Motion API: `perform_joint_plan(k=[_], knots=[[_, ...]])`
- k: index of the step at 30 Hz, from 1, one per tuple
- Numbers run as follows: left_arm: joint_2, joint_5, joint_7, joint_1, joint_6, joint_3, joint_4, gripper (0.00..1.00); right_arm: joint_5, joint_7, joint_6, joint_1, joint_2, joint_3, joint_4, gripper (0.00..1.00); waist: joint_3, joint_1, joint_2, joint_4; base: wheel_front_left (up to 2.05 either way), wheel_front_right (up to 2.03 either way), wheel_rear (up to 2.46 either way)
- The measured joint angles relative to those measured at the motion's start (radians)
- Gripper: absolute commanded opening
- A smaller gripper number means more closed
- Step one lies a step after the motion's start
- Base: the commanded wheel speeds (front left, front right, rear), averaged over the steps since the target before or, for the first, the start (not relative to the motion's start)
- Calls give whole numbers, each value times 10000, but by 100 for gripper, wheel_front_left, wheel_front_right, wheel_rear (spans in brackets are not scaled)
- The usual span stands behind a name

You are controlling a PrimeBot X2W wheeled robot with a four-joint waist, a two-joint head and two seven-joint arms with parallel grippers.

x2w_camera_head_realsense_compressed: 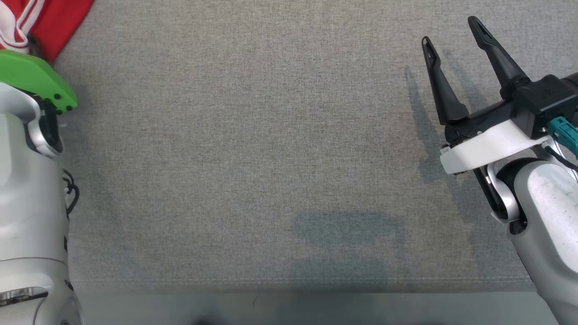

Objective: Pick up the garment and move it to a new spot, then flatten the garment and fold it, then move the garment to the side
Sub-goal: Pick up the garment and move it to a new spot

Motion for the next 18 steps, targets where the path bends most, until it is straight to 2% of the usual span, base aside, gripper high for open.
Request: perform_joint_plan(k=[4,5,7,15,18], knots=[[-144,75,-109,-128,0,77,380,100,2,2,0,0,-2,-21,-10,100,-1,0,0,-10,0,0,0],[-159,109,-176,-167,0,96,453,91,2,0,-2,0,-6,-33,-10,100,-6,0,0,-12,0,0,0],[-211,136,-299,-235,0,104,602,0,2,-2,-2,1,-6,-59,6,100,-43,0,0,-11,0,0,0],[-387,159,-1149,-346,0,142,830,0,107,-213,-8,13,115,-86,209,100,-368,0,0,0,0,0,0],[-510,-136,-1695,-371,-42,291,738,0,125,-408,-50,22,265,-88,372,100,-558,0,0,-4,0,0,0]])
